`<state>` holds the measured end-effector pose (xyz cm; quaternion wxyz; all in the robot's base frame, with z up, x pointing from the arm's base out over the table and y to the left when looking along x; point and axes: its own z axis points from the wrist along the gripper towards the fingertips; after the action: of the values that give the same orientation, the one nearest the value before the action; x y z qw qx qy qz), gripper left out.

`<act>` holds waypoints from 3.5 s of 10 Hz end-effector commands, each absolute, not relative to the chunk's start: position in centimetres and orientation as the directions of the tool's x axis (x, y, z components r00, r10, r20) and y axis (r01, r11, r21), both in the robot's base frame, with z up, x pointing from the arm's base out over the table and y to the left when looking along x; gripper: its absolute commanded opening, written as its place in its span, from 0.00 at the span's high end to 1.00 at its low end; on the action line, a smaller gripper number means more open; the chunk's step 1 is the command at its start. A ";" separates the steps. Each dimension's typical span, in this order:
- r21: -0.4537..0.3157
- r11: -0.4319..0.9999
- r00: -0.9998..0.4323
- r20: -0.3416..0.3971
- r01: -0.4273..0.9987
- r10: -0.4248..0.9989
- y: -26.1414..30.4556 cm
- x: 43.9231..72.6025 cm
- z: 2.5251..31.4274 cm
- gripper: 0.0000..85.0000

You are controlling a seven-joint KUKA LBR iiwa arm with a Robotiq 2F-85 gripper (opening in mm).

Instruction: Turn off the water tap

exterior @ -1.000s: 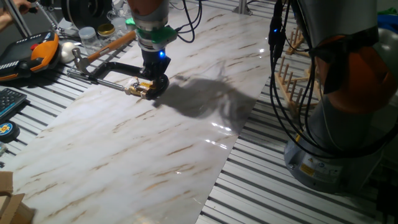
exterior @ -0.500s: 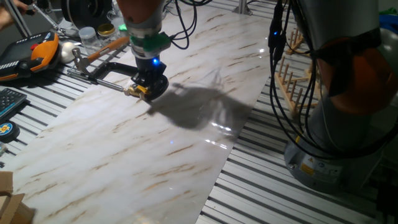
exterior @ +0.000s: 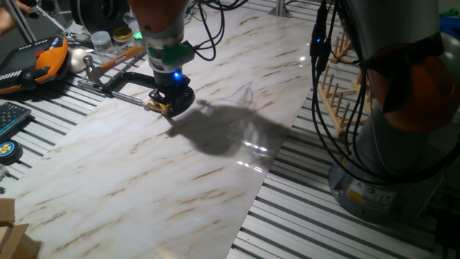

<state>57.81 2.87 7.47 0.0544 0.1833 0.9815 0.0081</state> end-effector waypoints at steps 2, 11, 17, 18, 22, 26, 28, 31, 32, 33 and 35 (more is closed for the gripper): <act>0.035 0.931 -0.925 -0.102 0.364 0.366 3.3 57.7 7.5 1.00; 0.036 0.928 -0.922 -0.100 0.372 0.373 5.2 58.3 7.4 1.00; 0.040 0.929 -0.923 -0.105 0.368 0.371 5.7 59.1 7.4 1.00; 0.040 0.929 -0.923 -0.105 0.368 0.371 5.8 59.2 7.4 1.00; 0.043 0.930 -0.924 -0.104 0.366 0.368 5.9 59.7 7.5 1.00; 0.042 0.929 -0.924 -0.101 0.367 0.370 5.8 59.8 7.4 1.00; 0.021 0.940 -0.936 -0.089 0.341 0.341 5.8 59.8 7.4 1.00; 0.009 0.969 -0.967 -0.058 0.248 0.248 5.8 59.8 7.4 1.00; 0.008 0.973 -0.971 -0.052 0.232 0.232 5.8 59.8 7.4 1.00; 0.016 0.975 -0.974 -0.050 0.220 0.220 5.8 59.8 7.4 1.00; 0.027 0.976 -0.974 -0.059 0.217 0.218 5.8 59.8 7.4 1.00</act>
<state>59.78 5.81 7.44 0.0306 0.1097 0.9934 0.0105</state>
